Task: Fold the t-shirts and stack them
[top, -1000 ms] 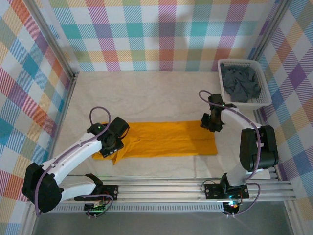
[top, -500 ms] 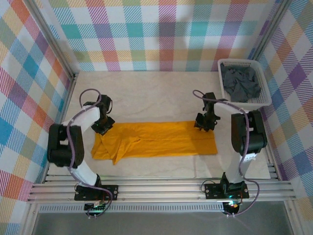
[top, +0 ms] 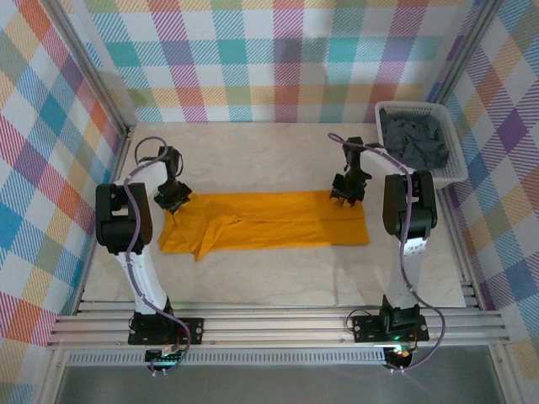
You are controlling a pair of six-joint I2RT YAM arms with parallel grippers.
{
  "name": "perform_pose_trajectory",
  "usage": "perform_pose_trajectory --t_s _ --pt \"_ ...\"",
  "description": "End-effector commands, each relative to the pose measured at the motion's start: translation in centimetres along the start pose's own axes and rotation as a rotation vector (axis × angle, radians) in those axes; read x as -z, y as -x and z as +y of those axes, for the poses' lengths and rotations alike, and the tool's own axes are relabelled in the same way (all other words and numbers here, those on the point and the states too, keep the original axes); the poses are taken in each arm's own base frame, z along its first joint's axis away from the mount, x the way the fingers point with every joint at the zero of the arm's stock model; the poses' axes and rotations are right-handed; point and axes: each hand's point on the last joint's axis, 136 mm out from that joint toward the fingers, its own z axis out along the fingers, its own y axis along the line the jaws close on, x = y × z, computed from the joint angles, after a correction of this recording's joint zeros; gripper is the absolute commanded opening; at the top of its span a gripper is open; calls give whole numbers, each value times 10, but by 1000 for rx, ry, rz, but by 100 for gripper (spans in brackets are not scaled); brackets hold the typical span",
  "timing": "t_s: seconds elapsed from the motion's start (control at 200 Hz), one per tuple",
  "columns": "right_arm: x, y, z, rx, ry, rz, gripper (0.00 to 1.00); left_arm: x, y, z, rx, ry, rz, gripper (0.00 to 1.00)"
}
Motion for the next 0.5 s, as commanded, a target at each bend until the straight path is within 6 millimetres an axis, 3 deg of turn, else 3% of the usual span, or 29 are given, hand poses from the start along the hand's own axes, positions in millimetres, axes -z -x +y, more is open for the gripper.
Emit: perform_pose_trajectory --t_s 0.0,0.11,0.225,0.35,0.495 --pt "18 13 15 105 44 -72 38 36 10 -4 -25 -26 -92 40" --pt "65 14 53 234 174 -205 46 86 -10 -24 -75 -210 -189 48" --pt "97 -14 100 325 405 -230 52 110 -56 -64 -246 -495 -170 52" --pt "116 -59 142 349 730 -133 55 95 -95 -82 -378 -661 -31 52" --pt "134 -110 166 411 902 -46 57 69 -110 -81 -517 -633 39 50"
